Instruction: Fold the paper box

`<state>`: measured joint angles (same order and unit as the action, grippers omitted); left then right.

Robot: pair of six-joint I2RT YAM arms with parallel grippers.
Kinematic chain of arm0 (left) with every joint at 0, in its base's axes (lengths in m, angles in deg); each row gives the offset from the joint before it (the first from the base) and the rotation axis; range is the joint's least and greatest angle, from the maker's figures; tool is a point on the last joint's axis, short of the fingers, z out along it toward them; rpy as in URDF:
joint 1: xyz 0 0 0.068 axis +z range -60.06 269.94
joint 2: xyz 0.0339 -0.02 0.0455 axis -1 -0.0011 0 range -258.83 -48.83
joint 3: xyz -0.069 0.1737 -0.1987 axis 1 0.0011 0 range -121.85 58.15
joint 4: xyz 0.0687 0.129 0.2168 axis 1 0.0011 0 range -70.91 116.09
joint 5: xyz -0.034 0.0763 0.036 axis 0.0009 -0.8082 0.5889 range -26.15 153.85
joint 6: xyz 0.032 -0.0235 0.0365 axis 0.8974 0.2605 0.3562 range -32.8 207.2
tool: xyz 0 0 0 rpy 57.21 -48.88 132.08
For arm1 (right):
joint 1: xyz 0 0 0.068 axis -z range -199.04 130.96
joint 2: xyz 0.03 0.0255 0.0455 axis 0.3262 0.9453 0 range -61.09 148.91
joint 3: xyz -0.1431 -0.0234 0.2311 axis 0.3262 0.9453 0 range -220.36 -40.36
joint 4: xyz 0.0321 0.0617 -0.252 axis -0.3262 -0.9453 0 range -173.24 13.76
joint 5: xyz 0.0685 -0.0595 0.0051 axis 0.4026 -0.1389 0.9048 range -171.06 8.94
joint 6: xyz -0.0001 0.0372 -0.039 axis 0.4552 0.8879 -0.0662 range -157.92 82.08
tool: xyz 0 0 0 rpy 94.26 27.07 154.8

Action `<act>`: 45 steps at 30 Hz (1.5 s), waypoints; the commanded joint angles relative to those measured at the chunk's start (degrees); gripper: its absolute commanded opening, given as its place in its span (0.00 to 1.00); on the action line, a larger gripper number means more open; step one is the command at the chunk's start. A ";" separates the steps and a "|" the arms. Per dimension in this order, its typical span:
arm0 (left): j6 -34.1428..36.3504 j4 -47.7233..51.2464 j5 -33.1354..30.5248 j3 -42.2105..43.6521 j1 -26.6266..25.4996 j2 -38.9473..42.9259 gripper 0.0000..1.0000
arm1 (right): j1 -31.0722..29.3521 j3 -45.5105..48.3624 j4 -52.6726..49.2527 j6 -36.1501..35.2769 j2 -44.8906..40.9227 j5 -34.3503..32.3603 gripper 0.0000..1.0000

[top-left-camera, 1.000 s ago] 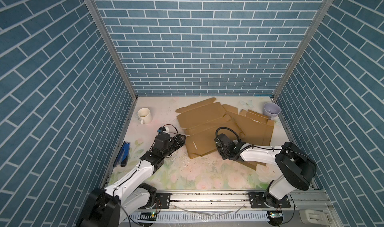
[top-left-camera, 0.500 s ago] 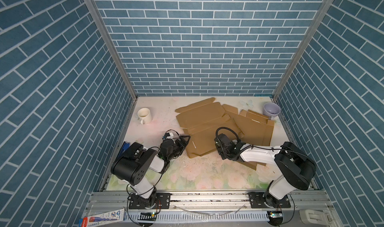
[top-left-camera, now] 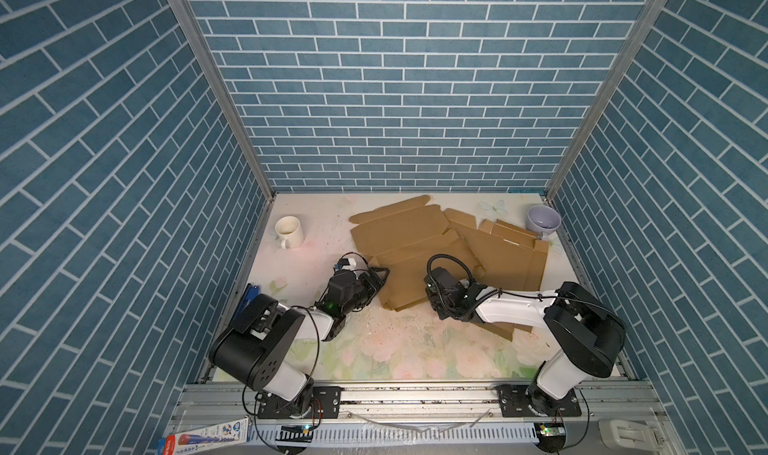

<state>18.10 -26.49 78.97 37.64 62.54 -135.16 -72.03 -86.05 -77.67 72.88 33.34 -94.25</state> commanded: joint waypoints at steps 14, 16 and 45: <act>11.21 25.77 -3.57 -7.88 -1.61 1.72 0.54 | -1.70 -2.71 0.11 1.69 1.65 3.13 0.23; 13.88 32.55 -5.18 -9.78 -1.82 2.59 0.53 | -1.50 -2.05 -0.52 -0.37 0.56 4.22 0.29; 28.24 52.33 -8.62 -17.27 -0.99 2.39 0.43 | 31.85 -34.80 -43.99 -95.97 0.78 16.17 0.71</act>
<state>43.89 23.17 70.73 21.62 61.19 -133.54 -40.42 -117.52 -112.95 -9.80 29.54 -77.77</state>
